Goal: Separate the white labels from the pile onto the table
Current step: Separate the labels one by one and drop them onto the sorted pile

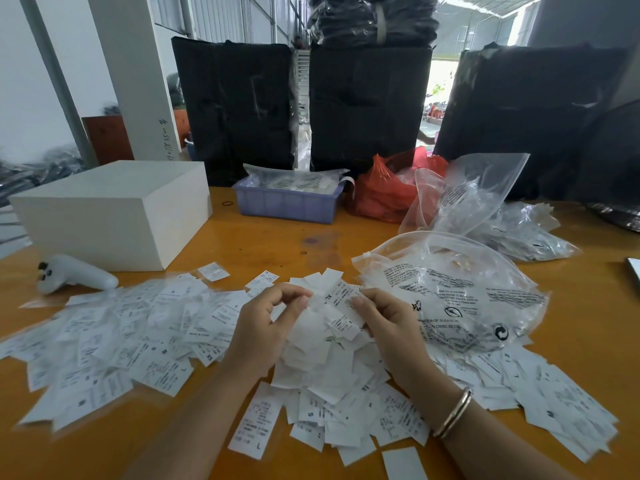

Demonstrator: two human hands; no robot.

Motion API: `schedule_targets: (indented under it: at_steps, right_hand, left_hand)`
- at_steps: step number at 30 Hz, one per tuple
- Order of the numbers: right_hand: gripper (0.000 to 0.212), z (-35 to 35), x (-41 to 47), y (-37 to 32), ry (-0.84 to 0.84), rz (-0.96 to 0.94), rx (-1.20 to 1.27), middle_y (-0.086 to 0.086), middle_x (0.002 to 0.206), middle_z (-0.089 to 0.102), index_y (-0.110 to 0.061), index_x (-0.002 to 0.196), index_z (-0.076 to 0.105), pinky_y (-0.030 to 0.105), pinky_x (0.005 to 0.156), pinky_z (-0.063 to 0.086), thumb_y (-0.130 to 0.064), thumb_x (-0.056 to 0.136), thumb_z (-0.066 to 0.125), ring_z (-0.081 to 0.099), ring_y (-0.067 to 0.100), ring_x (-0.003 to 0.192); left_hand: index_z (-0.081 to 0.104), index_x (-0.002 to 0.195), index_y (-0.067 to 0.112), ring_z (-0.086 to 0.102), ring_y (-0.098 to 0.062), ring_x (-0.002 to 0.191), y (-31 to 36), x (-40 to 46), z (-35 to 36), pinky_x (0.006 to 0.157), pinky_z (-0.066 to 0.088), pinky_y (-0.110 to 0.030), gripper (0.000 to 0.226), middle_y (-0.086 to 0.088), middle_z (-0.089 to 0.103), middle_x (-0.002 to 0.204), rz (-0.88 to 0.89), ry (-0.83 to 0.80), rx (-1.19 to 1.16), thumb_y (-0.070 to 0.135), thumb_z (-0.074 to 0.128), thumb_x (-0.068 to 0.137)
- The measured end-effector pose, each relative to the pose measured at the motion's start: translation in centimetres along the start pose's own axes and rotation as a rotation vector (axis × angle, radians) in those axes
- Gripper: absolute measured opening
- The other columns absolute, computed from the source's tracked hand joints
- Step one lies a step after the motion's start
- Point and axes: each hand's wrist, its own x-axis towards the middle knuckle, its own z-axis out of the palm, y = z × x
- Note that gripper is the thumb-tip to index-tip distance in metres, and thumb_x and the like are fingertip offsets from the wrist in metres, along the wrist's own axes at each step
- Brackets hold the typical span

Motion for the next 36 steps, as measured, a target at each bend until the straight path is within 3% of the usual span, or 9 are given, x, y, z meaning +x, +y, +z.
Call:
schedule_targets:
  at_steps: [4,8,10,15,19,24,29,33,36]
  right_hand:
    - [0.020,-0.1,0.0,0.4,-0.014,-0.008,-0.055,0.031,0.072,0.058,0.002,0.079,0.065,0.033,0.057,0.036,-0.012,0.092,0.058,0.049,0.022,0.062]
    - [0.021,0.1,0.0,0.4,-0.051,0.013,-0.127,0.010,0.064,0.057,-0.011,0.072,0.067,0.026,0.054,0.035,-0.012,0.091,0.059,0.047,0.015,0.060]
    - [0.022,0.2,-0.1,0.3,-0.058,0.009,-0.182,0.011,0.064,0.059,-0.017,0.070,0.067,0.024,0.052,0.036,-0.013,0.090,0.059,0.048,0.013,0.058]
    - [0.023,0.5,-0.2,0.1,-0.118,-0.018,-0.335,-0.012,0.051,0.046,-0.014,0.065,0.062,0.015,0.047,0.031,-0.011,0.088,0.059,0.039,0.003,0.049]
    - [0.015,0.5,-0.4,0.1,-0.173,-0.058,-0.491,-0.007,0.050,0.048,-0.011,0.070,0.065,0.023,0.046,0.030,-0.010,0.084,0.058,0.039,0.004,0.046]
    - [0.013,0.9,-0.6,0.2,-0.247,-0.120,-0.645,-0.005,0.056,0.054,-0.017,0.075,0.066,0.030,0.048,0.036,-0.018,0.084,0.057,0.045,0.007,0.050]
    - [0.009,0.7,-0.3,0.0,-0.133,-0.021,-0.372,-0.008,0.055,0.054,-0.028,0.089,0.062,0.016,0.048,0.036,-0.020,0.089,0.061,0.047,0.000,0.049]
    - [0.022,0.4,0.0,-0.1,-0.099,0.031,-0.342,-0.010,0.060,0.066,-0.031,0.076,0.064,0.010,0.054,0.042,-0.012,0.088,0.064,0.058,-0.002,0.054]
    - [0.024,0.8,-0.4,0.0,-0.187,0.026,-0.365,-0.011,0.067,0.069,-0.036,0.074,0.066,0.019,0.059,0.053,-0.014,0.085,0.067,0.066,0.008,0.063]
  left_hand:
    - [0.064,0.088,0.037,0.058,0.009,0.092,0.1,0.0,0.0,0.074,0.042,-0.002,0.021,0.029,0.066,0.092,-0.017,0.007,-0.029,0.017,0.060,0.091]
    - [0.064,0.087,0.036,0.059,0.008,0.091,0.0,0.0,0.0,0.072,0.043,-0.002,0.021,0.027,0.067,0.088,-0.019,0.001,-0.031,0.016,0.060,0.091]
    - [0.065,0.088,0.035,0.059,0.007,0.090,-0.1,0.0,0.1,0.072,0.043,-0.002,0.020,0.025,0.067,0.089,-0.016,-0.012,-0.039,0.015,0.061,0.091]
    - [0.066,0.092,0.034,0.063,0.002,0.086,-0.6,0.0,0.2,0.072,0.048,-0.008,0.020,0.023,0.067,0.088,-0.049,-0.115,-0.063,0.015,0.066,0.087]
    - [0.067,0.094,0.033,0.064,-0.002,0.085,-0.9,0.0,0.2,0.074,0.051,-0.013,0.023,0.015,0.068,0.087,-0.063,-0.133,-0.078,0.013,0.069,0.085]
    - [0.066,0.091,0.036,0.064,0.000,0.083,-0.9,-0.2,0.3,0.074,0.050,-0.011,0.025,0.020,0.067,0.085,-0.055,-0.239,-0.027,0.013,0.070,0.084]
    - [0.065,0.090,0.037,0.064,-0.001,0.077,-0.4,0.0,0.2,0.067,0.052,-0.012,0.027,0.020,0.067,0.087,-0.050,-0.096,-0.029,0.011,0.070,0.083]
    - [0.063,0.092,0.038,0.063,0.001,0.080,-0.3,0.0,0.0,0.068,0.050,-0.009,0.028,0.022,0.066,0.085,-0.073,-0.072,-0.044,0.012,0.070,0.084]
    - [0.063,0.094,0.039,0.063,0.000,0.083,-0.3,-0.3,0.4,0.071,0.049,-0.010,0.029,0.021,0.065,0.089,-0.071,-0.138,-0.044,0.013,0.069,0.084]
